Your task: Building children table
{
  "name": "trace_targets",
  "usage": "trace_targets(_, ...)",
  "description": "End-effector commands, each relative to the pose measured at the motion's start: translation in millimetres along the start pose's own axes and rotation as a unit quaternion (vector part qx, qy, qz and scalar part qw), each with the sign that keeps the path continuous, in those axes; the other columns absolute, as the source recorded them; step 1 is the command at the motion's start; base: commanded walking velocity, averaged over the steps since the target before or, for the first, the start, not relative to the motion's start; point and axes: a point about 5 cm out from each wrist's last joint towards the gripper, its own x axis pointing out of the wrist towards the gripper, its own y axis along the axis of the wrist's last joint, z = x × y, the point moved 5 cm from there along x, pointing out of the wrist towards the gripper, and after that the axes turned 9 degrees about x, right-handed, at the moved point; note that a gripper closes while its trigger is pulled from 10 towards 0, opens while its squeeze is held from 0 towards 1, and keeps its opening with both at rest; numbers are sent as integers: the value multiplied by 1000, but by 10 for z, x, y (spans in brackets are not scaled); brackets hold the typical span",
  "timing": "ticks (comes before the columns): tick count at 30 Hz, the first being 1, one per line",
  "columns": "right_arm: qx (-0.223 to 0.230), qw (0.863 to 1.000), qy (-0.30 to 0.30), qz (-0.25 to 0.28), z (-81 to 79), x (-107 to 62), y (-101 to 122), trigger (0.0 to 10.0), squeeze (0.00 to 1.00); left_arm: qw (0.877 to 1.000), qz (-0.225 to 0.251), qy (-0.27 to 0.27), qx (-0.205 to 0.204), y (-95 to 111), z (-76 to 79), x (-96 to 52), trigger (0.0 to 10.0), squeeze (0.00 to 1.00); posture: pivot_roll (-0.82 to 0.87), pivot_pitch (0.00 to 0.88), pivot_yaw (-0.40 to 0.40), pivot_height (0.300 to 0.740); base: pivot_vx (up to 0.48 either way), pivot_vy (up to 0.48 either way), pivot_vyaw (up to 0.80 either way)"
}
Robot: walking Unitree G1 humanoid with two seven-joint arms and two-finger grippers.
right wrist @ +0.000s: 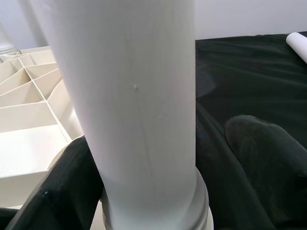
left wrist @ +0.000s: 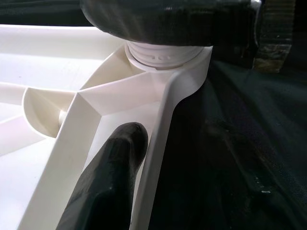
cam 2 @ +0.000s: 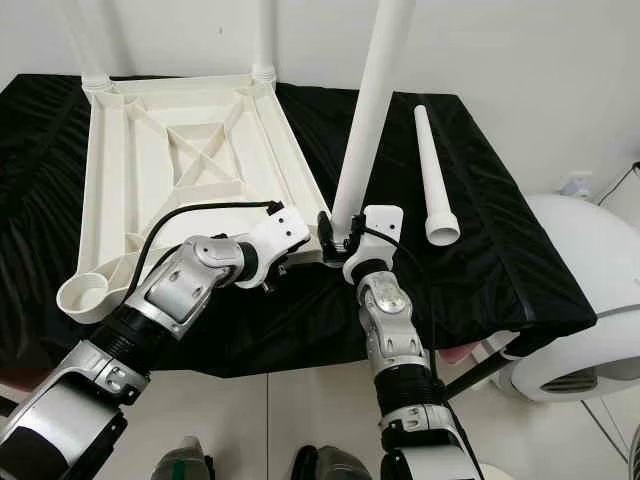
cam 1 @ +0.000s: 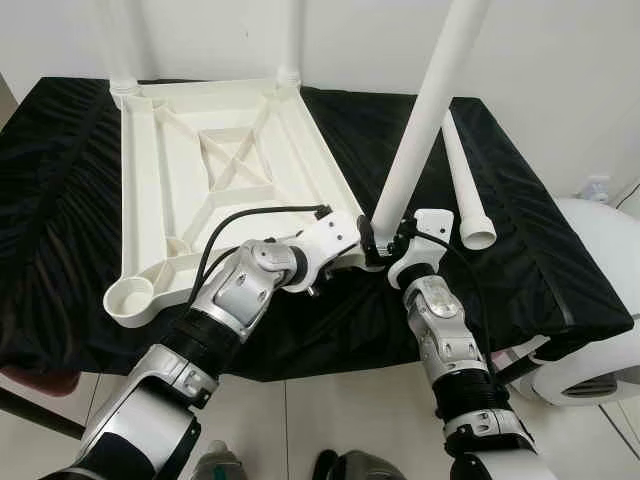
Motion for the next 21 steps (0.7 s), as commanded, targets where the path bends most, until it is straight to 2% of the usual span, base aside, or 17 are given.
trace_targets(1, 3, 1000, -5, -6, 49, -23, -21, 10000, 0, 1000, 11, -18, 4, 66, 35, 7, 10000, 0, 35, 4, -84, 740, 0, 0, 0)
trace_targets(11, -2, 1000, -4, -3, 100, -21, 26, 10000, 0, 1000, -2, -8, -4, 34, 55, 129, 10000, 0, 23, 12, -85, 740, 0, 0, 0)
trace_targets(21, -1, 1000, -6, 1, 107, -21, 58, 10000, 0, 1000, -17, -4, -8, -52, 54, 156, 10000, 0, 21, 17, -83, 740, 0, 0, 0)
